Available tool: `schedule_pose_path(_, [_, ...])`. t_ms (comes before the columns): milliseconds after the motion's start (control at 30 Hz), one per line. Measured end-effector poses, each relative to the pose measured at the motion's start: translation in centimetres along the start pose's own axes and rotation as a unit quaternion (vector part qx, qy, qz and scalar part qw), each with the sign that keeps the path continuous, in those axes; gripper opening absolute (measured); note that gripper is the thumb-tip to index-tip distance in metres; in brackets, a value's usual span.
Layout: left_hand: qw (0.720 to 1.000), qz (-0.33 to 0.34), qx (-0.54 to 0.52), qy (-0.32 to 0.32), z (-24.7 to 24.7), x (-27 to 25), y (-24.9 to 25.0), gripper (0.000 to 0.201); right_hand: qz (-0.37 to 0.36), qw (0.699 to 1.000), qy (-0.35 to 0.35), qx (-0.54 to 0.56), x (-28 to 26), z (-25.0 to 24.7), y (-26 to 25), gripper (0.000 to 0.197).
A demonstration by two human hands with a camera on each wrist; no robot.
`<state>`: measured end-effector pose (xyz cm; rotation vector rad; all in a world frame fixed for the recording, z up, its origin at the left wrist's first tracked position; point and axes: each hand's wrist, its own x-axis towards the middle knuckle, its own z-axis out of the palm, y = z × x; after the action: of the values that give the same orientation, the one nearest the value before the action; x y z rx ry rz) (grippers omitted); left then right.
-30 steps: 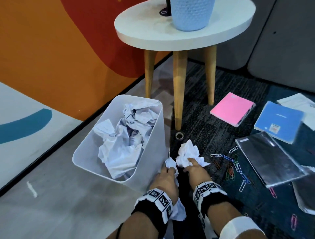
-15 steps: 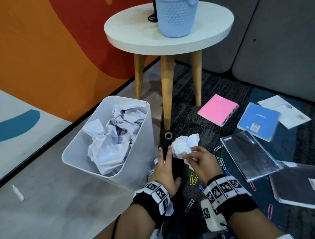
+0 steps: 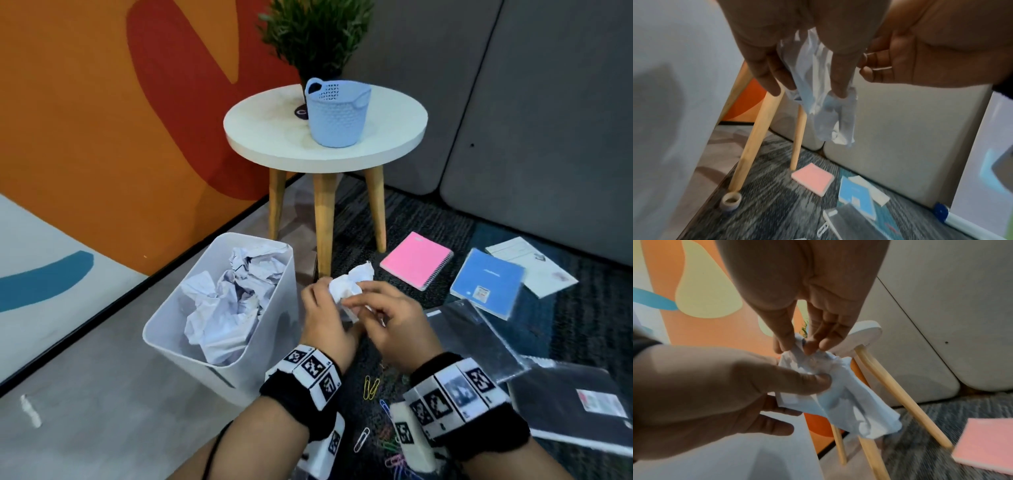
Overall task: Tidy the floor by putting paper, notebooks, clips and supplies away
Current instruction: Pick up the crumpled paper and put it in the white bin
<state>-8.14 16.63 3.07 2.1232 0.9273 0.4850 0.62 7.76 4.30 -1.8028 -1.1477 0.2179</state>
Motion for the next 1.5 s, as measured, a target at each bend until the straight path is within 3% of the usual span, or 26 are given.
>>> schedule_pose_path(167, [0.999, 0.031, -0.007, 0.043, -4.9, -0.3, 4.1, 0.061, -0.073, 0.993, 0.059, 0.074, 1.6, -1.8, -4.9, 0.024])
schedule_pose_path(300, [0.997, 0.005, -0.010, 0.077, -9.6, -0.4, 6.5, 0.069, -0.123, 0.984, 0.110, 0.071, 2.8, -2.9, -8.2, 0.037])
schedule_pose_path(400, [0.997, -0.020, 0.004, 0.079, -13.7, -0.2, 7.2, 0.077, -0.123, 0.982, 0.128, 0.068, 3.7, -3.0, -9.7, 0.034])
schedule_pose_path(600, [0.991, -0.053, 0.108, 0.063, -20.3, -1.0, 6.7, 0.089, -0.071, 0.995, 0.070, 0.015, 4.1, -1.4, -9.2, 0.025])
schedule_pose_path(733, [0.981, -0.109, 0.153, 0.047, -22.8, -1.3, 4.4, 0.094, -0.028, 0.999, 0.020, -0.033, 3.6, 0.2, -7.7, 0.022])
schedule_pose_path(867, [0.969, -0.138, 0.203, 0.007, -22.5, -1.4, 1.6, 0.078, 0.018, 0.996, -0.043, -0.075, 2.7, 1.0, -6.7, 0.022])
schedule_pose_path(1167, [0.964, -0.074, 0.254, -0.034, -19.5, 0.4, -1.4, 0.071, 0.059, 0.986, -0.104, -0.118, 1.5, 3.0, -5.7, 0.023])
schedule_pose_path(1400, [0.955, -0.043, 0.281, -0.079, -16.7, 1.7, -2.5, 0.030, 0.078, 0.976, -0.131, -0.155, 0.7, 4.7, -3.9, 0.018])
schedule_pose_path(1500, [0.953, -0.018, 0.285, -0.097, -15.9, 2.4, -3.0, 0.025, 0.102, 0.968, -0.156, -0.167, 0.3, 5.2, -2.7, 0.017])
